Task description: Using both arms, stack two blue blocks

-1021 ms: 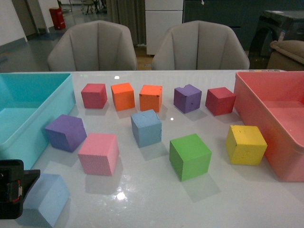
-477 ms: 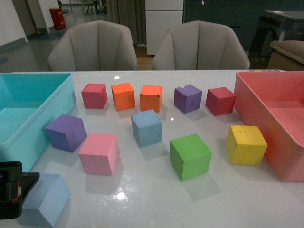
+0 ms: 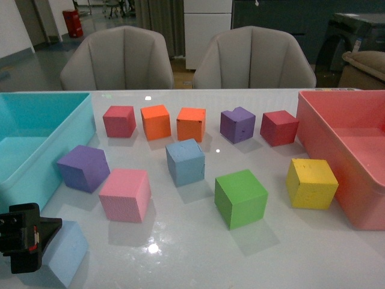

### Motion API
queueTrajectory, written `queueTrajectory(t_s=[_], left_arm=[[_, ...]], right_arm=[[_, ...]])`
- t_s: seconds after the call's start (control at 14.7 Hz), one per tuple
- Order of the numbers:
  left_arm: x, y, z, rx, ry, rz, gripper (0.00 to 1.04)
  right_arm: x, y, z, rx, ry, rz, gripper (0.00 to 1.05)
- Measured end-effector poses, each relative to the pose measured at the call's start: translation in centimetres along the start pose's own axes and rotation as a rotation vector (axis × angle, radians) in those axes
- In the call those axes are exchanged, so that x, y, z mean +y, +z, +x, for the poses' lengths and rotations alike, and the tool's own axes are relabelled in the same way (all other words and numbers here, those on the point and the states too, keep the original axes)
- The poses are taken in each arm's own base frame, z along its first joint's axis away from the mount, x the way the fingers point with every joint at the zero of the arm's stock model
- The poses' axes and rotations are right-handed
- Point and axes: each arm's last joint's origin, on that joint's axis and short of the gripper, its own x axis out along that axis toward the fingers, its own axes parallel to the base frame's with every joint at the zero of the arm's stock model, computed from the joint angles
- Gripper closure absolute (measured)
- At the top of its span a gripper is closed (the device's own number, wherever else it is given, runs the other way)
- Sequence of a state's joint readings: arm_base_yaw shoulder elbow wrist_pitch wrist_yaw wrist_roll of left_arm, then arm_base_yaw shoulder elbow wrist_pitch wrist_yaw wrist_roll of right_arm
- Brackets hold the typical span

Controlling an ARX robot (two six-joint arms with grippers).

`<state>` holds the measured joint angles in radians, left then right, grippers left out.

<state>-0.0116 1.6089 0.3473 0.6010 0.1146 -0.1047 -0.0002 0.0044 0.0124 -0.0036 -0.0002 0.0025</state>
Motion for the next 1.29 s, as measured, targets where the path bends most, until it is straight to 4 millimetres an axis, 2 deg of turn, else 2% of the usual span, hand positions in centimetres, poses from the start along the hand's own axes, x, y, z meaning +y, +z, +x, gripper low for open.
queueTrajectory(t_s=[0.68, 0.75, 0.89, 0.95, 1.02, 1.09, 1.16, 1.23, 1.29], left_arm=[[-1.5, -3.2, 2.1, 0.101, 0.001, 0.113, 0.07], [-1.6, -3.2, 2.1, 0.100, 0.006, 0.120, 0.12], [-1.9, -3.1, 1.8, 0.105, 0.014, 0.127, 0.34], [-2.4, -1.9, 0.8, 0.063, -0.001, 0.136, 0.53], [-2.8, -1.0, 0.0, 0.049, -0.012, 0.143, 0.60], [-3.3, -0.1, -0.3, 0.041, -0.022, 0.149, 0.62], [-4.5, 2.0, -0.4, 0.002, -0.052, 0.168, 0.65], [-5.8, 3.9, 0.0, -0.025, -0.073, 0.188, 0.65], [-8.2, 5.9, 1.4, -0.031, -0.104, 0.221, 0.65]], right_arm=[[0.0, 0.0, 0.0, 0.000, 0.000, 0.000, 0.06], [0.0, 0.0, 0.0, 0.000, 0.000, 0.000, 0.06], [0.0, 0.0, 0.0, 0.000, 0.000, 0.000, 0.06], [0.0, 0.0, 0.0, 0.000, 0.000, 0.000, 0.06], [0.0, 0.0, 0.0, 0.000, 0.000, 0.000, 0.06], [0.0, 0.0, 0.0, 0.000, 0.000, 0.000, 0.06], [0.0, 0.0, 0.0, 0.000, 0.000, 0.000, 0.06], [0.0, 0.0, 0.0, 0.000, 0.000, 0.000, 0.06], [0.0, 0.0, 0.0, 0.000, 0.000, 0.000, 0.06]])
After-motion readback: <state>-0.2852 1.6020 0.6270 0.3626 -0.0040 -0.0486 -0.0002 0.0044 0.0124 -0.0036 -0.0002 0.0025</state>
